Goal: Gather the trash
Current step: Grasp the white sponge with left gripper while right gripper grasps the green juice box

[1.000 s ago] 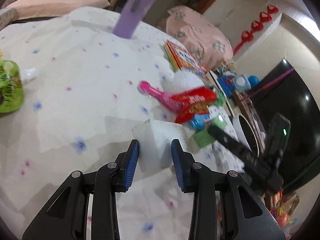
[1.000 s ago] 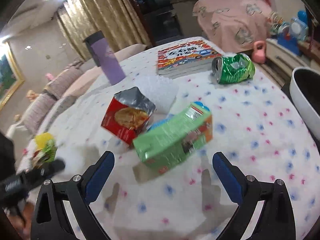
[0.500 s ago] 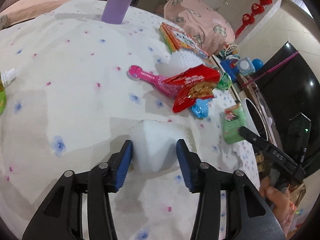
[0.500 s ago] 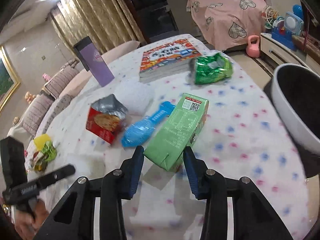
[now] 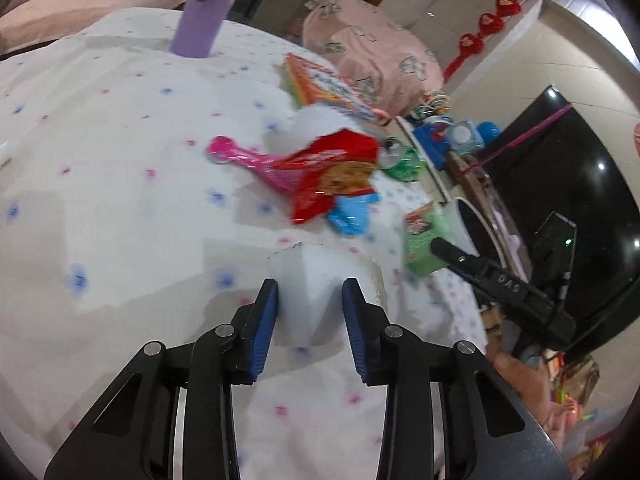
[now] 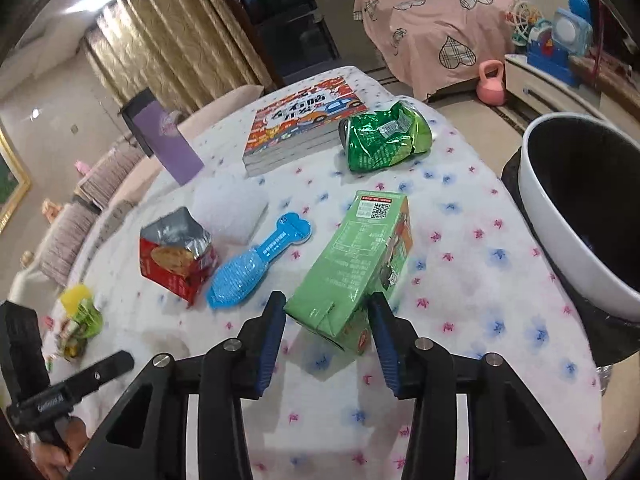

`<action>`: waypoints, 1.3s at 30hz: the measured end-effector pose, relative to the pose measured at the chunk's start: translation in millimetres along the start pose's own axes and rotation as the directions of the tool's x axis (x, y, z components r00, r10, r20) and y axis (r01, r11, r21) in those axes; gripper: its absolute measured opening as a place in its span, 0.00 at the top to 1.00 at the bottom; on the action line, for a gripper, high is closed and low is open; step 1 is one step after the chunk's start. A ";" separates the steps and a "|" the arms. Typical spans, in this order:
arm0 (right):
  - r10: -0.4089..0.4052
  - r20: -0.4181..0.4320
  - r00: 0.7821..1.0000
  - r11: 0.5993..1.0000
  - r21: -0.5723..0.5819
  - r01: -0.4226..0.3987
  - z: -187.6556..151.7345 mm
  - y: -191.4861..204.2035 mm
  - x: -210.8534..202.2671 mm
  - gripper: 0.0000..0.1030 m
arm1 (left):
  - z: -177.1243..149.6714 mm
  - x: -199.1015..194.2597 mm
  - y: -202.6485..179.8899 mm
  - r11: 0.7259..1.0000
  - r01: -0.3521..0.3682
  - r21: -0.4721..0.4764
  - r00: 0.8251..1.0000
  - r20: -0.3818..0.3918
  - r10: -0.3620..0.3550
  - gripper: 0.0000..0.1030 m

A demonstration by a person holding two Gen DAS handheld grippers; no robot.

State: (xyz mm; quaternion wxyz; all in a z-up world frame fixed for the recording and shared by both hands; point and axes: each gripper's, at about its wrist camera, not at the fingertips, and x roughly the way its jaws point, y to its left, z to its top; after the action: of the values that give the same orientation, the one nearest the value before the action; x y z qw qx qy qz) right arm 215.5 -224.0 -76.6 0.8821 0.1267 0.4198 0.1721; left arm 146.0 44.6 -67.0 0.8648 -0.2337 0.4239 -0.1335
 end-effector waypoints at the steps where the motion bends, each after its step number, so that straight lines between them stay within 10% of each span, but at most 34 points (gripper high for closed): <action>1: 0.004 0.005 1.000 1.000 0.002 -0.004 -1.0 -1.7 -3.6 0.61 | 0.0 0.6 -5.6 1.000 0.008 0.008 1.000 -0.001 -0.008 0.70; 15: -0.046 0.062 0.997 0.999 0.011 0.045 -21.2 -40.4 -53.2 0.62 | -2.7 28.6 -74.4 0.992 0.084 0.099 0.996 -0.049 -0.080 0.70; 23: -0.086 0.086 0.993 0.996 0.031 0.083 -17.7 -45.8 -43.4 0.32 | -3.0 34.6 -77.0 0.993 0.066 0.097 0.996 -0.065 -0.060 0.70; 30: -0.046 0.073 0.996 0.999 0.029 0.044 -12.7 -53.8 -40.3 0.69 | 1.6 43.0 -91.9 0.991 0.077 0.108 0.995 -0.071 -0.070 0.70; 39: -0.040 0.167 0.985 0.996 0.085 0.027 -5.8 -87.7 -95.3 0.69 | 13.2 66.6 -153.7 0.970 0.138 0.201 0.989 -0.083 -0.123 0.70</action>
State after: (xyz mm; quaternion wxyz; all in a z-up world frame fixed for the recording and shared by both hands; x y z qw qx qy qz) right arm 172.2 -342.2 -46.0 0.9112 0.1699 0.3525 0.1284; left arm 191.8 -111.5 -25.2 0.8583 -0.1655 0.4215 -0.2415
